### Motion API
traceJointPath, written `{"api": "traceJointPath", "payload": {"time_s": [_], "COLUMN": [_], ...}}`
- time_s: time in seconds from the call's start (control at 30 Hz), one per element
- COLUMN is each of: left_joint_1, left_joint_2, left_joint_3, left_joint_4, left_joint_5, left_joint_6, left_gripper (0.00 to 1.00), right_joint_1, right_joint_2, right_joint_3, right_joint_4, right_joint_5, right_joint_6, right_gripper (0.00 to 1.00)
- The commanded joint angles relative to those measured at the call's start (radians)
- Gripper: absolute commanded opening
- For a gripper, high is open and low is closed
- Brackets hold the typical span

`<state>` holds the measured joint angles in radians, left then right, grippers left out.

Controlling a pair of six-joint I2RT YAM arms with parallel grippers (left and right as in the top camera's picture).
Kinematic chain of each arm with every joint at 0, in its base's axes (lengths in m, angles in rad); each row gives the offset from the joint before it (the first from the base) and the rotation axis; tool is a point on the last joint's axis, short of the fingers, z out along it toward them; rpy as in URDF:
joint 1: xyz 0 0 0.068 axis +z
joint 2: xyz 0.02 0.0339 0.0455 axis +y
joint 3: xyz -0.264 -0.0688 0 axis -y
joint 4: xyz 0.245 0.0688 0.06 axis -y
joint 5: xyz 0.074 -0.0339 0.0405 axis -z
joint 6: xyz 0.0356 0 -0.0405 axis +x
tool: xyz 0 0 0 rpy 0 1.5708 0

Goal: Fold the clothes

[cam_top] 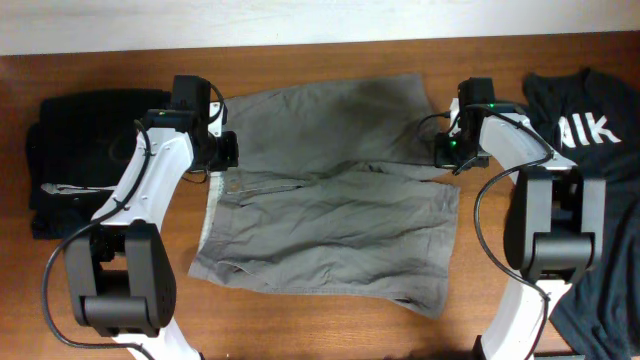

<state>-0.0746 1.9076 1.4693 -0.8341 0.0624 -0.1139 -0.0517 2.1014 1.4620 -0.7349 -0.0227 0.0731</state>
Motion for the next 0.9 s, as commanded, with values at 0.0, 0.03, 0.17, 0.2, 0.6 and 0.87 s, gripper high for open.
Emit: {"api": "traceJointPath", "payload": {"time_s": [0.0,0.03,0.17,0.2,0.6,0.87], "left_joint_1": [0.005,0.005,0.005,0.005,0.005,0.005], "left_joint_2": [0.009,0.006,-0.029,-0.047,-0.363,-0.408], "left_joint_3": [-0.008,-0.007,-0.006,-0.006,-0.007,-0.010], "left_joint_4": [-0.004,-0.005,-0.015,-0.017,-0.296,-0.438], "left_joint_5": [-0.037,-0.037,-0.036,-0.036,-0.033,-0.033], "left_joint_6": [-0.005,-0.006,-0.006,-0.006,-0.129,-0.129], "left_gripper": [0.03,0.03,0.07,0.08,0.22,0.58], "right_joint_1": [-0.024,-0.024,-0.019,-0.016,0.005,0.074], "right_joint_2": [-0.011,-0.022,-0.060,-0.070,-0.293,-0.478], "right_joint_3": [0.016,0.029,0.110,0.141,0.286,0.080], "right_joint_4": [-0.011,-0.018,-0.106,-0.144,-0.759,-0.838], "right_joint_5": [0.041,0.024,0.008,0.008,0.008,-0.078], "right_joint_6": [0.020,0.020,0.020,0.020,0.301,0.358], "right_gripper": [0.04,0.04,0.17,0.19,0.39,0.50]}}
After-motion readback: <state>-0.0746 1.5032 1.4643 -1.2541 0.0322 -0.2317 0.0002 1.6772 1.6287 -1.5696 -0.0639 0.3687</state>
